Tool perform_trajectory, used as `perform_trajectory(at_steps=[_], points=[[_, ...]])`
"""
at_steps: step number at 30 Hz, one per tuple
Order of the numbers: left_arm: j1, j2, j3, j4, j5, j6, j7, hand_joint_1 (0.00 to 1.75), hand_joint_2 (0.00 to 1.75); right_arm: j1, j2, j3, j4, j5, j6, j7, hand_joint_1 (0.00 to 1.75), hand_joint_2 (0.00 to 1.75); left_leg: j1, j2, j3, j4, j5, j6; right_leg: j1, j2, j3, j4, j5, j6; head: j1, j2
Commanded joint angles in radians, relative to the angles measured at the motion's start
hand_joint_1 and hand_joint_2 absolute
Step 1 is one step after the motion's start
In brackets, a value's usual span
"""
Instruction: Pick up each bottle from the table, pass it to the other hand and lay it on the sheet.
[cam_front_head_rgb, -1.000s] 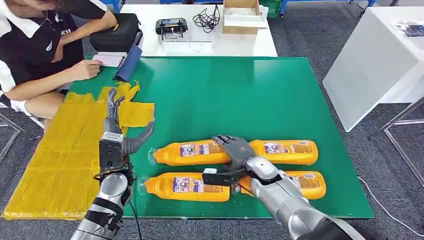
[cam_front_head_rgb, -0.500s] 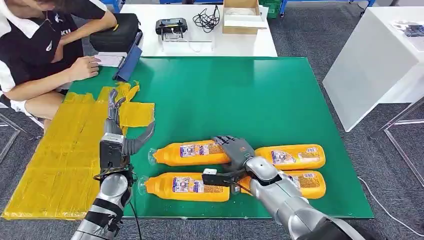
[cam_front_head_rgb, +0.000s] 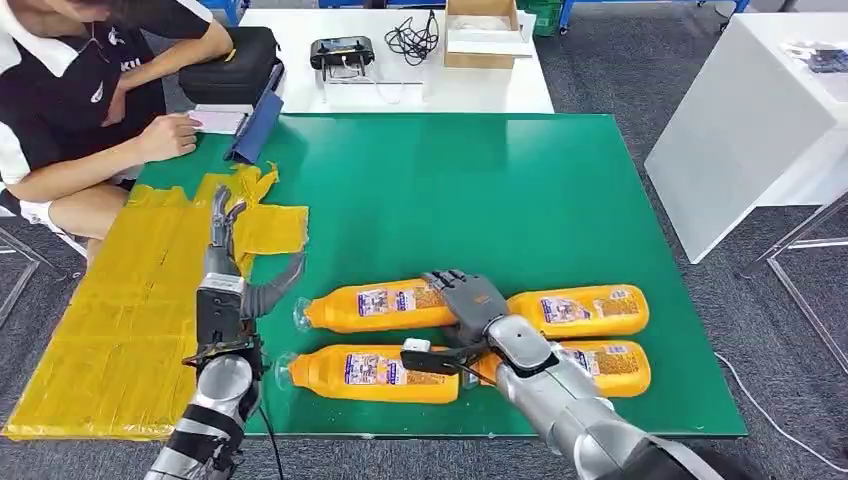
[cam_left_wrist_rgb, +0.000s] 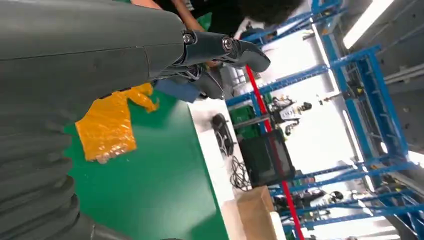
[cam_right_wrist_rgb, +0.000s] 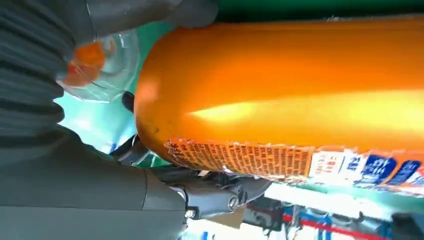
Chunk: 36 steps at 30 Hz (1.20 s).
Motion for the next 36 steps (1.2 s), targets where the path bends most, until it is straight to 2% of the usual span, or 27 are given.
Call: perform_trajectory(at_steps=[1,9,15,20,24,26,28,30,31,36], points=[[0.007,-0.013,0.043,-0.011,-0.014,-0.008,0.014,0.0,1.75,0.037,-0.021,0.0,-0.011,0.022,-0.043,0.04,1.68,1.75,0.001,-0.002,0.003,-0.001,-0.001,-0.001,0.001,-0.001,0.005,-0.002,-0.001,-0.001,0.0,0.0],[0.02,-0.015,0.056,-0.021,-0.026,-0.01,0.024,0.0,1.75,0.044,-0.016,-0.124,-0.041,-0.019,-0.096,0.029,1.71,1.75,0.001,-0.001,0.003,-0.001,-0.001,-0.001,0.001,-0.001,0.005,-0.002,-0.001,-0.001,0.0,0.0],[0.021,-0.018,0.059,-0.015,-0.036,-0.012,0.035,0.0,1.75,0.053,-0.006,-0.161,-0.053,-0.018,-0.161,0.054,1.75,1.75,0.002,-0.001,0.005,-0.002,-0.002,-0.002,0.001,0.0,0.007,-0.003,-0.002,-0.001,0.0,0.0],[0.029,-0.022,0.063,-0.012,-0.047,-0.016,0.044,0.0,1.75,0.065,0.001,-0.23,-0.082,-0.036,-0.228,0.044,1.75,1.75,0.0,-0.001,0.001,-0.001,0.0,-0.001,0.0,0.0,0.002,-0.001,-0.001,-0.001,0.0,0.0],[0.029,-0.022,0.063,-0.012,-0.047,-0.016,0.044,0.0,1.75,0.065,0.001,-0.23,-0.082,-0.036,-0.228,0.044,1.75,1.75,0.0,-0.001,0.001,0.0,-0.001,-0.001,0.0,0.0,0.002,0.0,-0.001,-0.001,0.0,0.0],[0.032,-0.023,0.064,-0.015,-0.05,-0.017,0.046,0.0,1.75,0.073,0.002,-0.253,-0.099,-0.047,-0.266,0.036,1.75,1.75,0.001,-0.001,0.001,-0.001,-0.001,-0.001,0.0,0.0,0.002,-0.001,-0.001,-0.001,0.0,0.0],[0.036,-0.026,0.066,-0.018,-0.054,-0.018,0.049,0.0,1.75,0.094,0.001,-0.313,-0.157,-0.044,-0.313,0.01,1.75,1.75,0.001,0.0,0.001,0.0,-0.001,-0.001,0.001,0.0,0.002,-0.001,-0.001,-0.001,0.0,0.0],[0.04,-0.026,0.066,-0.02,-0.053,-0.023,0.053,0.0,1.75,0.13,-0.001,-0.385,-0.255,-0.018,-0.313,-0.005,1.75,1.75,0.001,0.0,0.001,0.0,-0.001,-0.001,0.001,0.0,0.002,-0.001,-0.001,-0.001,0.001,0.0],[0.045,-0.025,0.066,-0.026,-0.027,-0.06,0.064,0.0,1.75,0.165,0.017,-0.472,-0.316,0.023,-0.313,-0.04,1.75,1.75,0.001,0.0,0.001,0.0,-0.001,-0.001,0.001,0.0,0.002,-0.001,-0.001,-0.001,0.0,0.0],[0.055,-0.023,0.065,-0.031,0.004,-0.103,0.069,0.0,1.75,0.193,0.039,-0.559,-0.377,0.024,-0.313,-0.099,1.75,1.75,0.001,0.0,0.0,0.0,-0.001,-0.001,0.001,0.0,0.001,0.0,-0.001,-0.001,0.0,0.0]])
